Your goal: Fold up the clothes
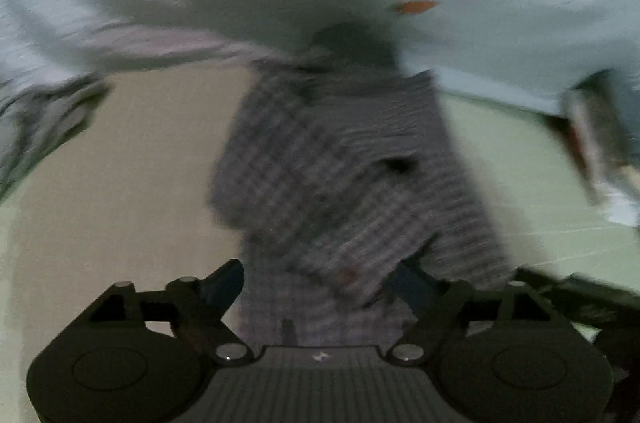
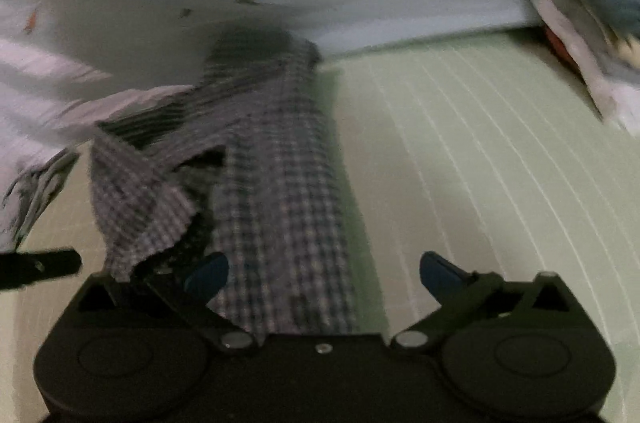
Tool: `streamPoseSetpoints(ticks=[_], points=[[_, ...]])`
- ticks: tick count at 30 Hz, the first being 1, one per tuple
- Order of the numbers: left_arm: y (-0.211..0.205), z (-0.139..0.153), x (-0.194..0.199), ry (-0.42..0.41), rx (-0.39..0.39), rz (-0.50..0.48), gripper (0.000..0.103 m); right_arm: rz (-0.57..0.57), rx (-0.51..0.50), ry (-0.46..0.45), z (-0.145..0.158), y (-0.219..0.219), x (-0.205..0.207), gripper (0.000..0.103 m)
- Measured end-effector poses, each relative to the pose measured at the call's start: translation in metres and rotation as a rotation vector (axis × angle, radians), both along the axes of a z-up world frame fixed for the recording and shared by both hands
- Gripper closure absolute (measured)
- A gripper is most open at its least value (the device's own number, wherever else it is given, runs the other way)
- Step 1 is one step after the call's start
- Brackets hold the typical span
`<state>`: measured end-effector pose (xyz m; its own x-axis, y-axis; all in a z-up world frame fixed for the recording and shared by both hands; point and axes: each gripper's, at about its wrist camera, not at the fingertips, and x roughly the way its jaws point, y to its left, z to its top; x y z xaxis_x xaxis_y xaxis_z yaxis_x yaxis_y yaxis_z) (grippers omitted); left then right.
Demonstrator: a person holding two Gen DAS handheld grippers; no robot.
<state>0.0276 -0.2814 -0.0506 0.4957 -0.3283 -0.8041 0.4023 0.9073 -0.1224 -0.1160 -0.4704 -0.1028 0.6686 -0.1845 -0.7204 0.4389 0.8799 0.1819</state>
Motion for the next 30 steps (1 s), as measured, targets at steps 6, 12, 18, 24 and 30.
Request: streamPoseSetpoints(ticks=[6,12,18,24,30], points=[[0.031,-0.031,0.001,0.040,0.085,0.111,0.017,0.168,-0.067,-0.076,0.005,0.021,0.050,0.000],[0.058,-0.049,-0.001,0.066,0.095,0.199,0.017,0.314,-0.023,-0.054,-0.014,0.044,0.092,0.048],[0.075,-0.038,-0.018,0.058,0.070,0.203,0.017,0.300,0.085,-0.035,-0.012,0.051,0.078,0.101],[0.081,-0.013,-0.042,0.042,0.025,0.181,0.017,0.202,0.178,-0.066,0.018,0.052,0.018,0.101],[0.075,0.002,-0.069,0.018,0.004,0.131,0.017,0.134,0.211,-0.036,0.023,0.052,-0.047,0.101]])
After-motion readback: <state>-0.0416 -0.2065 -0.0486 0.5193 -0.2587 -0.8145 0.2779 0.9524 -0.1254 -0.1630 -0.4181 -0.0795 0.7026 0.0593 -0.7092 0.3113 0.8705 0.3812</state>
